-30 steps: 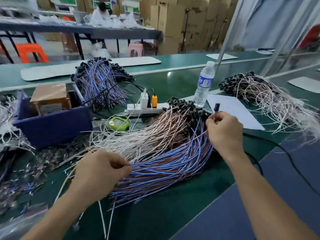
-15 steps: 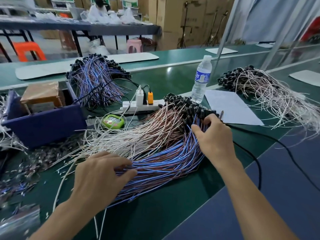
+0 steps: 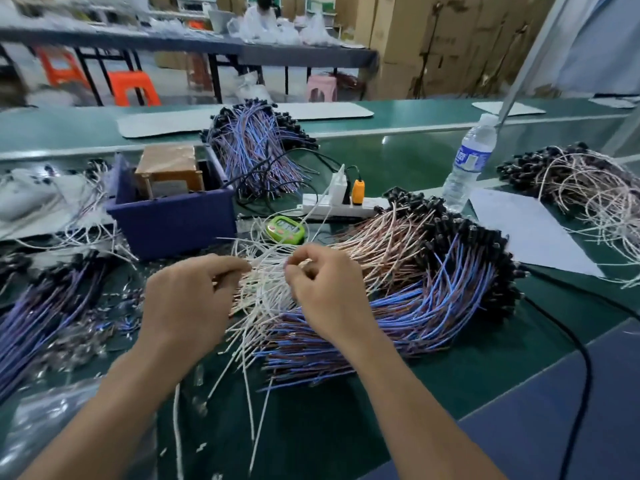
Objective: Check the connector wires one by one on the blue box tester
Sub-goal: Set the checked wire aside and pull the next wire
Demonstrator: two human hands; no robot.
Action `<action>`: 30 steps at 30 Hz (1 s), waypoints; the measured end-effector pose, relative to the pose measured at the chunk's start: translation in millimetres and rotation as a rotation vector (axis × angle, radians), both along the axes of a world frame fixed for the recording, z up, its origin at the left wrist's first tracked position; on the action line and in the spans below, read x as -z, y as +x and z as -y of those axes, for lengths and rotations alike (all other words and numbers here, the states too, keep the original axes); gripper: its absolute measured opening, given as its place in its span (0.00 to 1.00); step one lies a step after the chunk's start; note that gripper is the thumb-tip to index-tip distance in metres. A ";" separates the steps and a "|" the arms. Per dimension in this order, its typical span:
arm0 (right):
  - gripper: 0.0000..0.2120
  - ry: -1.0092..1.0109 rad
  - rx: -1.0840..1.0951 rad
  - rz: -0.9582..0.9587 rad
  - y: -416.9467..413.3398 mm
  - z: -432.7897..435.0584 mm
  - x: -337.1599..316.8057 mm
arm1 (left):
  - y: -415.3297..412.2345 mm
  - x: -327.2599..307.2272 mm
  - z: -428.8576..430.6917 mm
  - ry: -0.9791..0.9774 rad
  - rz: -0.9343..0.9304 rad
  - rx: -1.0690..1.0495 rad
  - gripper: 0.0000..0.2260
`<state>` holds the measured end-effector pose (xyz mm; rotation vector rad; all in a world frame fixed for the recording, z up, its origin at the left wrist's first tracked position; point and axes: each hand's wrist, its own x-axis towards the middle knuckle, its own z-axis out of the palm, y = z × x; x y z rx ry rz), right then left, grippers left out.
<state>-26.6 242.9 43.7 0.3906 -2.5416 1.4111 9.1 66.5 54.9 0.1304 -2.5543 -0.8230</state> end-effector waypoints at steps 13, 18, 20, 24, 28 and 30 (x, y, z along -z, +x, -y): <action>0.12 0.146 -0.338 0.215 -33.5 197.8 20.3 | 14.0 36.6 158.4 -0.117 -0.016 -0.558 0.14; 0.24 0.305 -0.359 0.282 -44.8 241.2 27.5 | 12.2 57.1 174.6 -0.214 0.169 -0.514 0.19; 0.22 0.337 -0.350 0.267 -50.4 251.8 26.5 | 9.8 63.0 178.2 -0.150 0.184 -0.485 0.20; 0.06 0.449 -0.272 0.254 -57.8 272.4 25.6 | 4.9 63.8 175.9 -0.094 0.121 -0.521 0.16; 0.13 0.566 -0.206 0.273 -59.8 290.3 26.7 | 4.2 65.4 181.5 0.017 0.072 -0.520 0.11; 0.17 0.588 -0.173 0.288 -61.5 295.7 25.3 | 3.8 67.1 185.8 0.056 0.060 -0.509 0.10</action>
